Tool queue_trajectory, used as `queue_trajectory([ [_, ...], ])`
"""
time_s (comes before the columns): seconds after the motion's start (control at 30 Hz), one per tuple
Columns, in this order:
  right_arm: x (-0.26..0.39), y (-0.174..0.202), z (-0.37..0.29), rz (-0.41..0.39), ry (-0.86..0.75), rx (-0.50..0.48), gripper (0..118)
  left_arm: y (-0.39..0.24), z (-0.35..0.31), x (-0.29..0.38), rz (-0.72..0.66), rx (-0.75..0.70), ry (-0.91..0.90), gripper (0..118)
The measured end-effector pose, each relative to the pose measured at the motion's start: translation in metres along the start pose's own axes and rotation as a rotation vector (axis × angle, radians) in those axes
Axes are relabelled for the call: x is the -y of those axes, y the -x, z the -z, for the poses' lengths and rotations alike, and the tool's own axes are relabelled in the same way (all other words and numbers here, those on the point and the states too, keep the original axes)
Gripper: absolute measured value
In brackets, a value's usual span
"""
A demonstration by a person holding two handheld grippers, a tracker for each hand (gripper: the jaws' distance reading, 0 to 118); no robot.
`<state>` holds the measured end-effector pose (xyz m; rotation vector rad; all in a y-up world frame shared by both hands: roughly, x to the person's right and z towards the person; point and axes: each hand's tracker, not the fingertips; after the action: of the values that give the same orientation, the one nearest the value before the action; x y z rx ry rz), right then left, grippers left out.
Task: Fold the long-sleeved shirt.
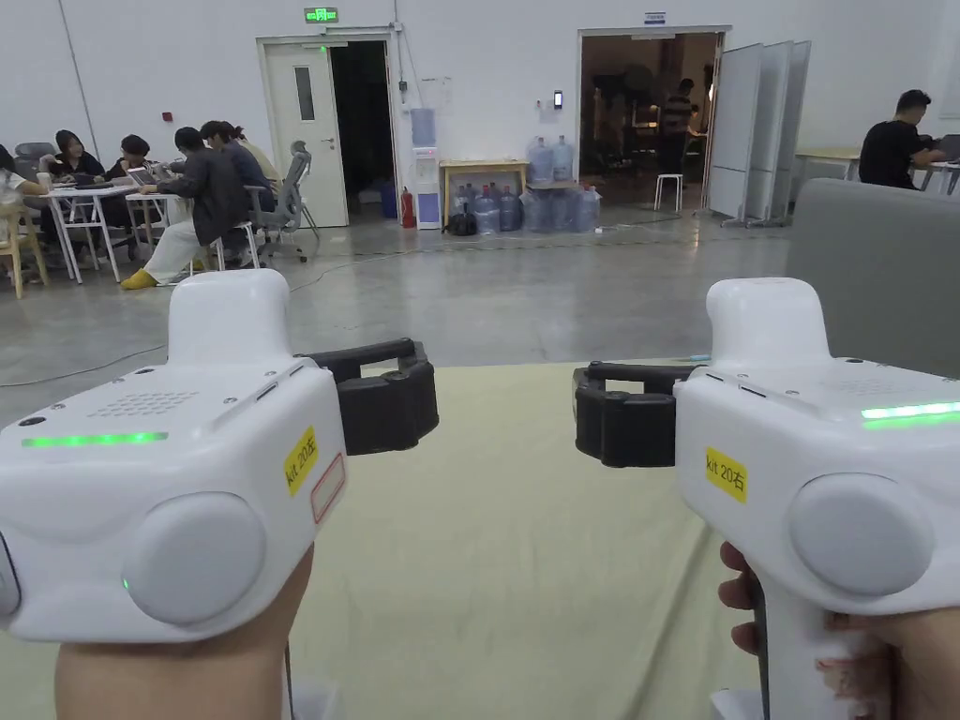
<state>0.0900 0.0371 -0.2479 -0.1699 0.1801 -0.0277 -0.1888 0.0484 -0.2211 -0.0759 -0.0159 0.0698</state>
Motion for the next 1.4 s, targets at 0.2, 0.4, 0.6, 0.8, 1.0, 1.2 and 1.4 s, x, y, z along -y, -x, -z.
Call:
queue_trajectory([
  [0.2, 0.0006, 0.0003, 0.0019, -0.002, 0.003, 0.007, 118, 0.0001, -0.0011, -0.0009, 0.004, -0.007, -0.004, 118],
  [0.4, 0.0011, 0.0005, 0.0024, -0.004, 0.006, 0.01, 118, 0.0002, 0.0001, 0.0001, -0.001, -0.006, 0.005, 118],
  [0.6, 0.0016, 0.0024, 0.0021, -0.008, 0.005, 0.005, 118, 0.0003, 0.0006, 0.0008, -0.001, -0.003, 0.006, 118],
  [0.8, 0.001, 0.0036, 0.0019, -0.008, 0.004, 0.004, 118, 0.0016, -0.001, 0.0003, 0.004, -0.002, 0.002, 118],
  [1.0, 0.0013, 0.0067, 0.0008, -0.021, 0.004, 0.01, 118, 0.0023, -0.003, -0.0002, 0.012, 0.001, 0.001, 118],
  [1.2, 0.0012, 0.0078, -0.0009, -0.021, 0.004, 0.004, 118, 0.0026, -0.0038, -0.0004, 0.008, 0.004, 0.001, 118],
  [1.4, 0.0007, 0.0086, -0.0003, -0.031, 0.013, 0.022, 118, 0.0028, -0.0047, -0.0014, 0.01, 0.004, 0.001, 118],
])
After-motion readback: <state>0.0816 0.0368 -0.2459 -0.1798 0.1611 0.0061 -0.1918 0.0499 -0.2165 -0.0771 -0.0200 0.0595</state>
